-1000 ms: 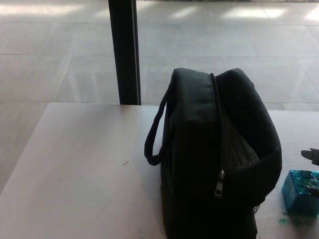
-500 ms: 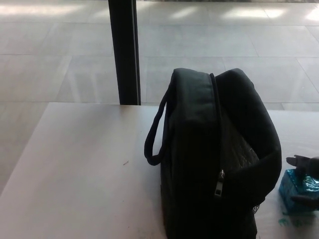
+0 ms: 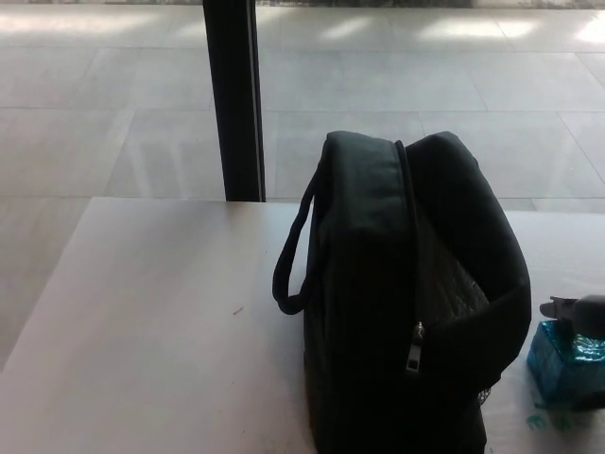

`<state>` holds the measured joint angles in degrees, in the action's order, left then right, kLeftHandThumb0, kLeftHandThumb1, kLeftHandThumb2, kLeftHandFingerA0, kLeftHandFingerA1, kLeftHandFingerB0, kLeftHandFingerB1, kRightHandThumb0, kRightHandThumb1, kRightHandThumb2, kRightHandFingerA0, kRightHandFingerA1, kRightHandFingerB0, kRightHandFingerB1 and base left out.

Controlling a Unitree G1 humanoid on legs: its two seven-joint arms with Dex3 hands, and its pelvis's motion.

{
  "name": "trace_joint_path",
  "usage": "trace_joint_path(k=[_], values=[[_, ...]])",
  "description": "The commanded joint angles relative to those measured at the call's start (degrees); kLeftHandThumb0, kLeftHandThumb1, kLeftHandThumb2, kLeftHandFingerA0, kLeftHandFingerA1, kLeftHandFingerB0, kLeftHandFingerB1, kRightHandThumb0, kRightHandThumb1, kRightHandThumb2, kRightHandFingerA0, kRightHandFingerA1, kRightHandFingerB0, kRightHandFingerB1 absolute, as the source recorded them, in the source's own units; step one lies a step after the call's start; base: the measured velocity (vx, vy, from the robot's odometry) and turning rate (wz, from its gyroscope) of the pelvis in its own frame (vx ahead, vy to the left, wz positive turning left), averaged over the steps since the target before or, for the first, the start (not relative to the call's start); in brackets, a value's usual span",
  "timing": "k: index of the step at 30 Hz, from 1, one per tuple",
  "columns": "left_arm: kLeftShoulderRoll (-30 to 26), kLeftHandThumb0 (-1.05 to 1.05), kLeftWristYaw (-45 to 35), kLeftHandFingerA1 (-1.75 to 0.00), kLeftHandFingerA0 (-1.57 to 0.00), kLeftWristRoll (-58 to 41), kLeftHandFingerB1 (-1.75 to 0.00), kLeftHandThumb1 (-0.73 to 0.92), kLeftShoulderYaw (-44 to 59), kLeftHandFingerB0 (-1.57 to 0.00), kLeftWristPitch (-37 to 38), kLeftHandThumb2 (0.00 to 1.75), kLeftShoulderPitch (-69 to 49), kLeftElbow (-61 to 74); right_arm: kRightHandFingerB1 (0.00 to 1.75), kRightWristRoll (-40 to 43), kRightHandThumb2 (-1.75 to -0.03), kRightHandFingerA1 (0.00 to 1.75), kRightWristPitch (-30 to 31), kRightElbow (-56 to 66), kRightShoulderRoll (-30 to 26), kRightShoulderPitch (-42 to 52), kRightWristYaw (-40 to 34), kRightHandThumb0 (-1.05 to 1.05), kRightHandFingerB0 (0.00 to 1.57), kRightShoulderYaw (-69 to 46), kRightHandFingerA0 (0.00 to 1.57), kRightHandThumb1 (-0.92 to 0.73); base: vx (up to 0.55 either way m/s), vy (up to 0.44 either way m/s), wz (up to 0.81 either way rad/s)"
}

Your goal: The robot uses its right hand to pick up the cube kept on the middle of the desk and put it inside the bag next to it

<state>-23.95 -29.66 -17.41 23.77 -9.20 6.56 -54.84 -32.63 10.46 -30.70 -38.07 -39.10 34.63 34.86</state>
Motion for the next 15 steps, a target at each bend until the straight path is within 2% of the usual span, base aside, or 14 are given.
trace_joint_path(k=[1,3,4,5,6,7,8,9,10,11,13,14,15], values=[[-1.59,-0.69,-0.3,-0.47,-0.31,-0.11,-0.38,0.7,-0.07,-0.32,-0.66,0.61,0.44,-0.17,0.28,-6.0,-0.65,0.77,0.86,-0.65,-1.84,3.33,5.06,-0.53,0.05,4.33,0.07,-0.37,0.0,0.0,0.0],[-1.49,-0.71,-0.52,-0.48,-0.31,-0.19,-0.38,0.68,-0.14,-0.31,-0.4,0.62,0.72,-0.46,0.28,-5.96,-0.67,0.7,0.16,-0.76,-1.84,3.34,4.84,-0.46,0.06,4.47,0.06,-0.38,0.0,0.0,0.0],[-1.52,-0.71,-0.52,-0.48,-0.31,-0.09,-0.38,0.67,-0.27,-0.31,-0.32,0.62,0.78,-0.42,0.35,-4.34,-0.55,0.87,-0.47,-1.89,-0.57,4.42,1.99,-0.27,0.08,3.1,0.3,-0.5,0.0,0.0,0.0],[-1.49,-0.68,-0.53,-0.48,-0.31,-0.25,-0.39,0.69,-0.15,-0.32,-0.34,0.61,0.82,-0.45,0.33,-4.54,-0.55,1.17,-0.14,-2.05,0.1,4.91,0.66,-0.19,0.12,2.88,0.46,-0.54,0.0,0.0,0.0],[-1.44,-0.68,-0.55,-0.48,-0.31,-0.5,-0.39,0.69,0.07,-0.32,-0.38,0.61,0.85,-0.5,0.33,-5.09,-0.55,1.17,0.46,-2.12,0.9,5.45,-0.87,-0.19,0.12,2.78,0.46,-0.54,0.0,0.0,0.0],[-1.44,-0.69,-0.59,-0.49,-0.3,-0.46,-0.39,0.7,0.02,-0.32,-0.3,0.62,0.75,-0.26,0.39,-6.72,-0.63,1.31,-0.11,-1.19,1.11,6.14,-3.02,-0.27,0.09,3.5,0.65,-0.52,0.0,0.0,0.0],[-1.49,-0.68,-0.52,-0.49,-0.32,-0.56,-0.4,0.7,0.11,-0.34,-0.54,0.61,0.83,-0.15,0.38,-8.17,-0.59,1.38,-0.86,-0.15,1.15,7.08,-5.72,-0.24,0.14,3.91,0.63,-0.6,0.0,0.0,0.0],[-1.51,-0.68,-0.31,-0.49,-0.32,-0.4,-0.4,0.7,0.03,-0.34,-0.45,0.61,0.86,-0.15,0.38,-8.94,-0.59,1.38,-1.45,0.32,1.11,7.63,-7.34,-0.24,0.14,4.09,0.63,-0.6,0.0,0.0,0.0],[-1.63,-0.67,-0.37,-0.49,-0.32,-0.41,-0.4,0.71,0.04,-0.34,-0.57,0.61,0.86,-0.05,0.42,-10.08,-0.6,1.29,-1.87,0.56,1.29,8.26,-9.22,-0.27,0.17,4.53,0.67,-0.66,0.0,0.0,0.0],[-1.63,-0.67,-0.37,-0.49,-0.32,-0.41,-0.4,0.71,0.04,-0.34,-0.57,0.61,0.86,-0.05,0.42,-10.22,-0.6,1.29,-1.89,0.59,1.32,8.35,-9.33,-0.27,0.17,4.43,0.67,-0.66,0.0,0.0,0.0],[-1.78,-0.67,-0.56,-0.49,-0.32,-0.27,-0.39,0.71,-0.03,-0.34,-0.24,0.61,0.85,-0.37,0.42,-10.77,-0.65,1.44,-3.08,1.57,1.39,9.71,-12.2,-0.26,0.27,4.27,0.64,-0.76,0.0,0.0,0.0],[-1.8,-0.67,-0.56,-0.49,-0.32,-0.25,-0.39,0.71,-0.03,-0.34,-0.24,0.61,0.84,-0.39,0.42,-11.41,-0.65,1.44,-4.89,1.96,1.1,10.42,-14.53,-0.26,0.27,4.46,0.64,-0.76,0.0,0.0,0.0],[-1.79,-0.67,-0.61,-0.49,-0.32,-0.28,-0.39,0.71,-0.04,-0.33,-0.29,0.61,0.78,-0.26,0.52,-11.49,-0.65,1.39,-6.27,1.84,1.03,10.84,-16.25,-0.29,0.59,4.27,0.66,-0.75,0.0,0.0,0.0]])
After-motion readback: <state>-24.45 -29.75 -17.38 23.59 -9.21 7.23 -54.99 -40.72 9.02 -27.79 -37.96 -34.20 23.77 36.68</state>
